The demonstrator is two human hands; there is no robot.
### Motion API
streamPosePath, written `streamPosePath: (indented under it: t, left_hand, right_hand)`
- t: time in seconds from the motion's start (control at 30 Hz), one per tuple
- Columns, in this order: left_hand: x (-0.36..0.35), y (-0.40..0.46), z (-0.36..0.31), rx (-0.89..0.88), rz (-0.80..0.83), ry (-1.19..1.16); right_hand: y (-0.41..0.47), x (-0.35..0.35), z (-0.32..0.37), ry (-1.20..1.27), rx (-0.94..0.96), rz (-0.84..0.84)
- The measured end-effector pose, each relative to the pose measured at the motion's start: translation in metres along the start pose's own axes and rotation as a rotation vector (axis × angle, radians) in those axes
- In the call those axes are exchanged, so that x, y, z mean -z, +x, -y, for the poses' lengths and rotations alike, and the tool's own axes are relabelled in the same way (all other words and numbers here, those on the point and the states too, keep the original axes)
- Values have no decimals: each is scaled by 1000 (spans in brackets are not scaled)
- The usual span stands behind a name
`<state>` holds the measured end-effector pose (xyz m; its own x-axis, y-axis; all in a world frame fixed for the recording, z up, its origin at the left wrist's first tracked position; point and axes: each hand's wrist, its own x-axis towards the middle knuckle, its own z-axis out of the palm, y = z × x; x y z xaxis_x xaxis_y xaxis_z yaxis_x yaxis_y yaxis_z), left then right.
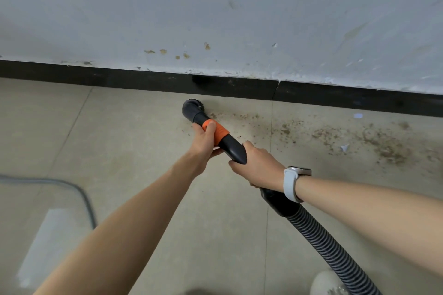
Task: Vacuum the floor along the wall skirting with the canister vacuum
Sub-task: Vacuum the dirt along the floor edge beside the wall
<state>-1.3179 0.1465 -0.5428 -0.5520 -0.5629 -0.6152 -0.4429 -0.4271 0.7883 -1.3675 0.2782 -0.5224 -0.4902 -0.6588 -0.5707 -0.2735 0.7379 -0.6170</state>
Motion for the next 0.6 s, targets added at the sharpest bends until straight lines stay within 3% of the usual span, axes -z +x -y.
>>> streamPosePath:
  t: [0.33,0.47,0.6]
  left_hand:
    - [-51,-27,14,32,148,-5]
    - [-65,-37,25,132,196,-71]
    - [-61,-33,19,173,143,-195]
  right_hand:
    - [-46,14,-42,-60,-107,-97]
    - [-65,11,-53,-101,-157,-140]
    - [-66,12,-45,-54,-123,-135]
